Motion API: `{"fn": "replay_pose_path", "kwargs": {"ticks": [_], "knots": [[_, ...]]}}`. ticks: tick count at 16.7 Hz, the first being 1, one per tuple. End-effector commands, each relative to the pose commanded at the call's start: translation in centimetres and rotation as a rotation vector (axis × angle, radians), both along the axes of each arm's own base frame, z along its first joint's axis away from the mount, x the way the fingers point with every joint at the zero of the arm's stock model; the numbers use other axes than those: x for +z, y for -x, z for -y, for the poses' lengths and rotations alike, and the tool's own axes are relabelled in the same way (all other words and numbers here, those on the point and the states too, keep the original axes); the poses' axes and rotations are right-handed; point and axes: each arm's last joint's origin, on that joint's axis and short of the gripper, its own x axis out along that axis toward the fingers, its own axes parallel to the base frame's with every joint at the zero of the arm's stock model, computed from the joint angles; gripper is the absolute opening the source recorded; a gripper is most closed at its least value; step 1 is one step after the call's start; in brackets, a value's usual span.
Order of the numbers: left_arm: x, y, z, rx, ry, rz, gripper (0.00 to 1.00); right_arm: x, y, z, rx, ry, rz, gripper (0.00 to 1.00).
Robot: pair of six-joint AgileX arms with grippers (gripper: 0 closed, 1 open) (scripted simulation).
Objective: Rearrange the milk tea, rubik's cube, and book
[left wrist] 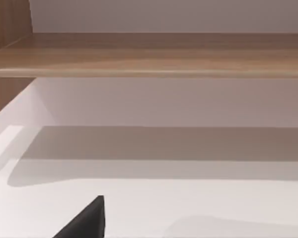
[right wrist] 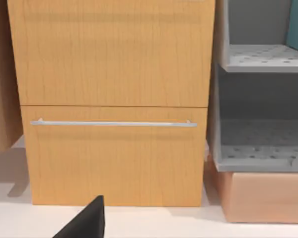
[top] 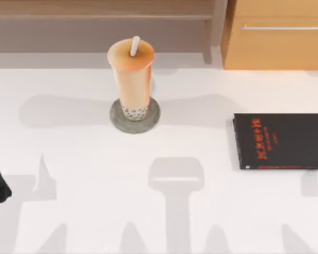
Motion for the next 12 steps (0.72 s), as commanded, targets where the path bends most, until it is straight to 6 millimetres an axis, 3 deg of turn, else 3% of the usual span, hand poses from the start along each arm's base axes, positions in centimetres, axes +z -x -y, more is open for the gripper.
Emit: {"fn": "replay_pose_path", "kwargs": {"ticks": [4, 7, 10, 12], "knots": [[0.0, 0.0, 0.0, 0.000, 0.000, 0.000, 1.00, 6.2, -1.0, 0.6, -0.003, 0.020, 0.082, 1.00], [0.0, 0.0, 0.0, 0.000, 0.000, 0.000, 1.00, 11.0, -4.2, 1.4, -0.002, 0.029, 0.081, 1.00], [0.0, 0.0, 0.0, 0.000, 0.000, 0.000, 1.00, 12.9, -9.4, 2.9, -0.003, 0.022, 0.005, 1.00], [0.0, 0.0, 0.0, 0.000, 0.000, 0.000, 1.00, 12.7, -12.5, 4.2, -0.004, 0.006, -0.052, 1.00]]}}
